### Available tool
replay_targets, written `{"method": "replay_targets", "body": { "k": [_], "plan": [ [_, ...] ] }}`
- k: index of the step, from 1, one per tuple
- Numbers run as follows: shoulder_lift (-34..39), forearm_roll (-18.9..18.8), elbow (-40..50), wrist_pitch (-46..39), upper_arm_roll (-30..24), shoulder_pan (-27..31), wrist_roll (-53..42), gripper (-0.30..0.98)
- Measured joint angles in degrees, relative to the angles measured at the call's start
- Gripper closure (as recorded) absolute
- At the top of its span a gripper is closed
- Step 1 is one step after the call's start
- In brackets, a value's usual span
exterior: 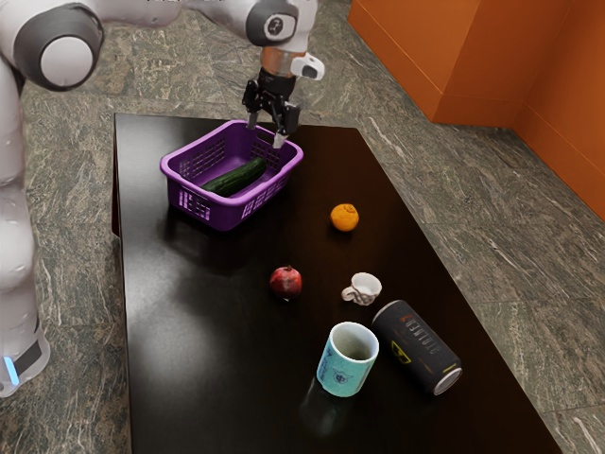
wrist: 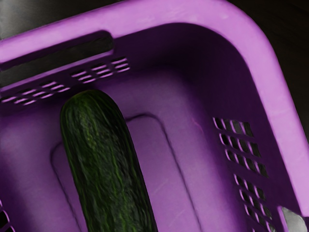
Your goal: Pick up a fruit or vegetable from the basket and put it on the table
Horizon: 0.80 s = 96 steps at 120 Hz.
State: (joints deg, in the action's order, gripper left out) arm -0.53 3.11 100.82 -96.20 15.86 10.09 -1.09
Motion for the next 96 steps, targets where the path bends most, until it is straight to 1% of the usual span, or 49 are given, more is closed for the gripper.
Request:
{"method": "replay_targets", "body": {
  "k": [16, 39, 51, 58, 76, 96],
  "plan": [
    [1.08, -0.08, 4.66, -4.47, 1.43, -0.15, -0.06, 0.00],
    [1.90, -0.79, 9.57, -8.73, 1.87, 1.80, -0.11, 0.00],
    [2.09, -1.23, 10.95, -10.32, 1.80, 3.23, -0.09, 0.00],
    [2.13, -1.44, 11.16, -11.04, 1.64, 3.74, -0.04, 0.03],
    [3.54, -1.79, 11.71, -12.17, 1.15, 3.03, 0.01, 0.02],
    [5.53, -2.11, 14.79, -13.15, 0.77, 1.67, 0.05, 0.01]
  ]
}}
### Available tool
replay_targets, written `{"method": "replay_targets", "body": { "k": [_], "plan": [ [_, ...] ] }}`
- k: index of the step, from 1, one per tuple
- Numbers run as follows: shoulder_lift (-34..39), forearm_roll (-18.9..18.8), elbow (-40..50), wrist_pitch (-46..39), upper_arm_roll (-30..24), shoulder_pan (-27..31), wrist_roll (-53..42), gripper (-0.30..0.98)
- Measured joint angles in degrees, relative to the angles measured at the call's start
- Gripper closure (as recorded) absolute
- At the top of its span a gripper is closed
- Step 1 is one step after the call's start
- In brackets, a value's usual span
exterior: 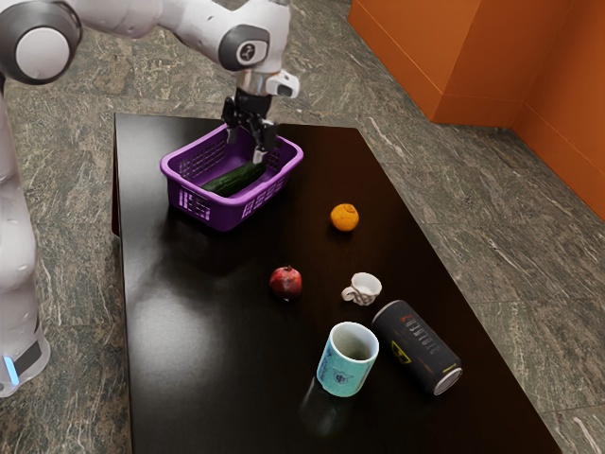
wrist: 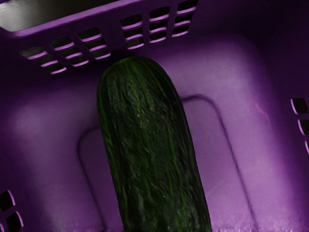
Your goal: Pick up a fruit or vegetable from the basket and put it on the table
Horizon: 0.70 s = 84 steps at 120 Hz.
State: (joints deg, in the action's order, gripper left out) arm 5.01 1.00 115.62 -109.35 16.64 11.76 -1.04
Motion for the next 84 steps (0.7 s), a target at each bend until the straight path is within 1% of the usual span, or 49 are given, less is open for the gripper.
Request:
{"method": "replay_targets", "body": {
  "k": [41, 49, 59, 66, 69, 84],
  "plan": [
    [0.62, -0.50, 5.28, -4.24, -0.74, 0.23, 0.07, 0.00],
    [0.60, -0.78, 6.05, -5.11, -0.87, 0.02, 0.04, -0.11],
    [0.55, -0.81, 6.74, -5.95, -0.95, -0.36, -0.13, -0.22],
    [0.62, -0.88, 6.98, -6.37, -1.16, -0.08, -0.25, -0.05],
    [0.67, -1.00, 7.02, -6.50, -1.36, 0.12, -0.23, 0.00],
    [1.06, -1.40, 7.16, -7.00, -1.76, 0.25, -0.13, 0.00]
  ]
}}
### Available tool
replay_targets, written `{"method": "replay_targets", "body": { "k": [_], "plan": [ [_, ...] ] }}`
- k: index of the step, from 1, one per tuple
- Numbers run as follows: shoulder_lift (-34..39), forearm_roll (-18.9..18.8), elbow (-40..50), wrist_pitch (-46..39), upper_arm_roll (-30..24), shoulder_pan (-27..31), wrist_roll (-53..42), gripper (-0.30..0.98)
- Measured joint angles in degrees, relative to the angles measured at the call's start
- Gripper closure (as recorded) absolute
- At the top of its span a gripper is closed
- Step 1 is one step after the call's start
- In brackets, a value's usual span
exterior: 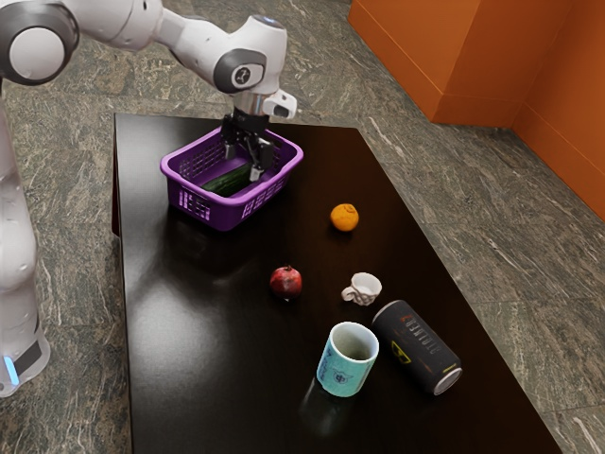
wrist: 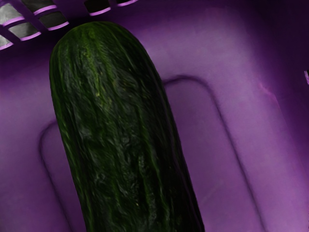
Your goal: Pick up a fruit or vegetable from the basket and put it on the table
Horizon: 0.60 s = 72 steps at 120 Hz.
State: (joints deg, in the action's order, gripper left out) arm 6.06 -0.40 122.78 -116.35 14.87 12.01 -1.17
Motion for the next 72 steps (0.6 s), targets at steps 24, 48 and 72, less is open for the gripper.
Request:
{"method": "replay_targets", "body": {
  "k": [24, 48, 72],
  "plan": [
    [0.19, -0.36, 1.13, -0.75, -0.45, -0.06, 0.22, 0.00],
    [0.11, -0.45, 2.61, -2.03, -0.46, -0.02, 0.39, 0.00],
    [-0.38, -0.47, 2.79, -3.02, -0.53, -0.02, 0.51, 0.00]
  ]
}}
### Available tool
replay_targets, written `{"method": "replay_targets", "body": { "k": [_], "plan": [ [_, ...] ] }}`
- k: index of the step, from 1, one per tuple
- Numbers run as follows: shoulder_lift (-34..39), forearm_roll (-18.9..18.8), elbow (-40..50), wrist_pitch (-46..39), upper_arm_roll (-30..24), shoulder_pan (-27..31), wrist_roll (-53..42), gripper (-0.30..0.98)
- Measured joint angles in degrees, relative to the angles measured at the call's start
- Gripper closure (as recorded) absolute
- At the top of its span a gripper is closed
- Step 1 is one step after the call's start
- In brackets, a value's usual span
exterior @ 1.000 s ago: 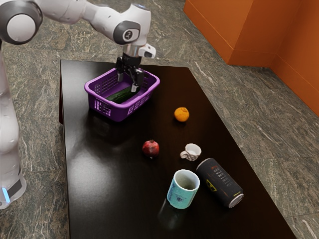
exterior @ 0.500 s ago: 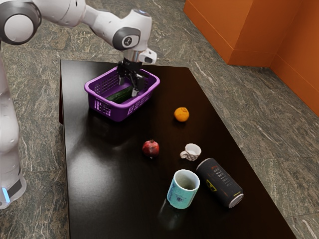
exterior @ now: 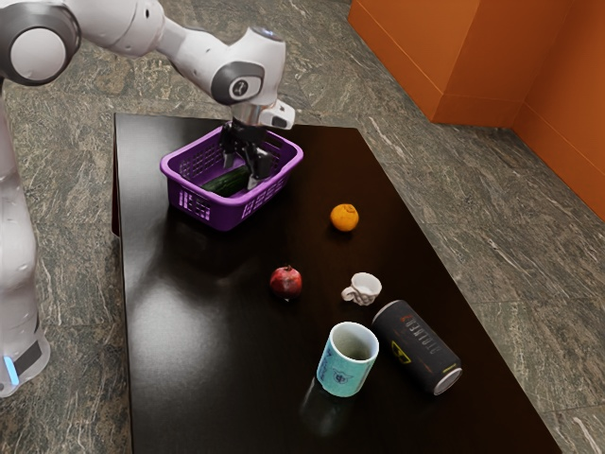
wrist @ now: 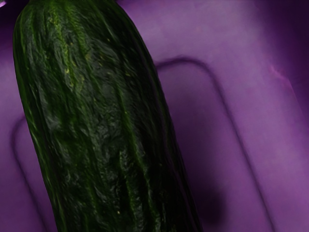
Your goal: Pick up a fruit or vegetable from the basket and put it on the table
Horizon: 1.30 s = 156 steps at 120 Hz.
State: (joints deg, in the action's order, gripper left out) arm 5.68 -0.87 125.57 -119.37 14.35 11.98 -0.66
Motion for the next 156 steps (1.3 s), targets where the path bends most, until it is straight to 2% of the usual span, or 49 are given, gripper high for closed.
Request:
{"method": "replay_targets", "body": {
  "k": [59, 68, 83, 88, 118, 156],
  "plan": [
    [-1.17, 0.00, 0.94, -1.92, 0.14, 0.17, 0.11, 0.01],
    [-1.20, -0.01, 1.30, -2.16, 0.15, 0.21, 0.13, 0.08],
    [-1.15, -0.02, 1.45, -2.52, 0.23, 0.28, 0.17, 0.33],
    [-1.19, -0.06, 1.50, -2.61, 0.23, 0.33, 0.20, 0.38],
    [-0.40, -0.23, 1.17, -2.88, 0.24, 0.26, 0.43, 0.49],
    [1.10, -0.14, -2.08, -2.83, 0.10, 0.27, 0.53, 0.52]
  ]
}}
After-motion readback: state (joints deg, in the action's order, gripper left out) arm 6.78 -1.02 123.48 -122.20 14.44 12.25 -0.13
